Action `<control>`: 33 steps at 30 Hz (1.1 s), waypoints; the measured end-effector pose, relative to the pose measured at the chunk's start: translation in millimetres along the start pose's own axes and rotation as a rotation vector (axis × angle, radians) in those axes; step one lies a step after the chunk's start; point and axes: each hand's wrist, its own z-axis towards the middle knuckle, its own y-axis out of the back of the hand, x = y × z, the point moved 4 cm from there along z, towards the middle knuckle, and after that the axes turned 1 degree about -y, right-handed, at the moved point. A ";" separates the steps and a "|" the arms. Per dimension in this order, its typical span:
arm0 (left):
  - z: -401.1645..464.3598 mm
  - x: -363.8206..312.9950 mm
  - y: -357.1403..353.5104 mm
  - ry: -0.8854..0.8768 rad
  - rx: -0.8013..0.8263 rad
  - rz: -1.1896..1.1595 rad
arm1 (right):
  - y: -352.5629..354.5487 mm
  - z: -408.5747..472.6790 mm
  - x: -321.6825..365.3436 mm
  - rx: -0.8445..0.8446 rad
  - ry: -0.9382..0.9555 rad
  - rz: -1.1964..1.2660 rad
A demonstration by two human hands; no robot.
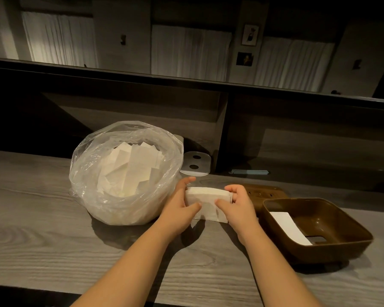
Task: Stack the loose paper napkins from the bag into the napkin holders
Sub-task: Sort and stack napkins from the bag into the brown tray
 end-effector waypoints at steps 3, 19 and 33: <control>-2.7 -3.7 -1.8 -0.060 0.094 0.021 | -5.8 0.1 -2.0 0.044 0.019 0.041; -1.3 -1.3 6.5 -0.032 0.080 0.048 | -1.4 4.4 -6.9 0.058 0.033 0.081; 5.4 9.5 7.7 -0.039 0.070 0.104 | 0.1 4.2 -9.8 0.165 0.011 0.065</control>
